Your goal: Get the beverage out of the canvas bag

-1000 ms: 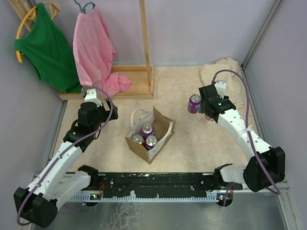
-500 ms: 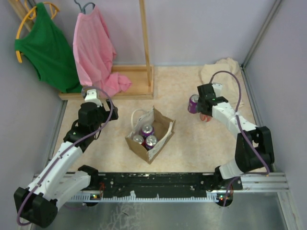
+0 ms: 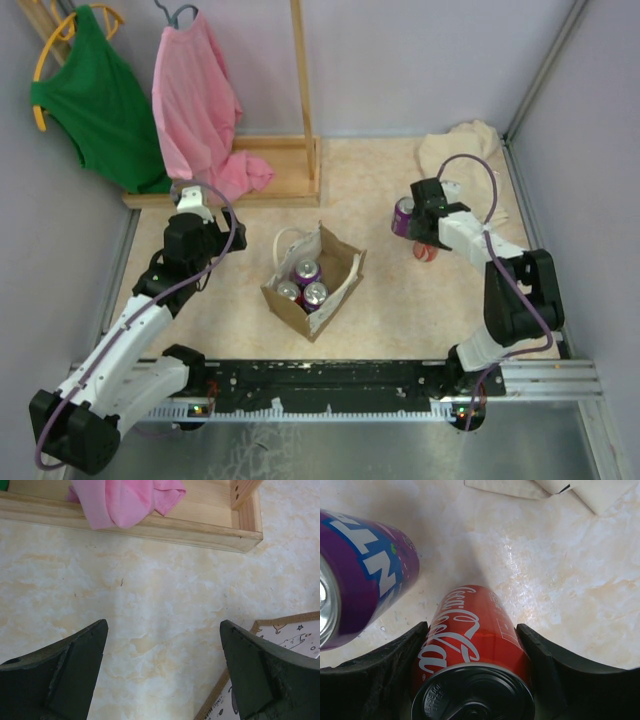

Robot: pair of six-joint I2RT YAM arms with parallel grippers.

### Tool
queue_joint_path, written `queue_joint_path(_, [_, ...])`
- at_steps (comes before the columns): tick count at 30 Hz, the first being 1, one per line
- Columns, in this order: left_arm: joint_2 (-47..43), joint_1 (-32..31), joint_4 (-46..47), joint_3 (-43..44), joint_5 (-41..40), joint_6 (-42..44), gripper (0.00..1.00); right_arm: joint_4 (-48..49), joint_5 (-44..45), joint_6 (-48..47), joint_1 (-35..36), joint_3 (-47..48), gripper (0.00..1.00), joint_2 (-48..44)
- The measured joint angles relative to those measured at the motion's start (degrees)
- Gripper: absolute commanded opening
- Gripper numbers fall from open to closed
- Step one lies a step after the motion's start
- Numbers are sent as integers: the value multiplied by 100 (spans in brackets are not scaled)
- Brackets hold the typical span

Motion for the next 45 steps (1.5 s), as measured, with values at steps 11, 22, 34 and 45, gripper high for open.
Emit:
queue_joint_path(11, [0,0,-22,0,0,0,100,179,-15,66,-4,-181,79,-11])
queue_joint_path(22, [-2,0,-63,0,-2,0,100,286,-7,-13,-4,-232,99,-94])
queue_joint_path(34, [-2,0,-83,0,0,-11,100,-710,748,-258,863,553,99,-1493])
queue_joint_path(45, [-2,0,-81,0,7,-17,100,-990,551,-577,2684,1864,85,-2415])
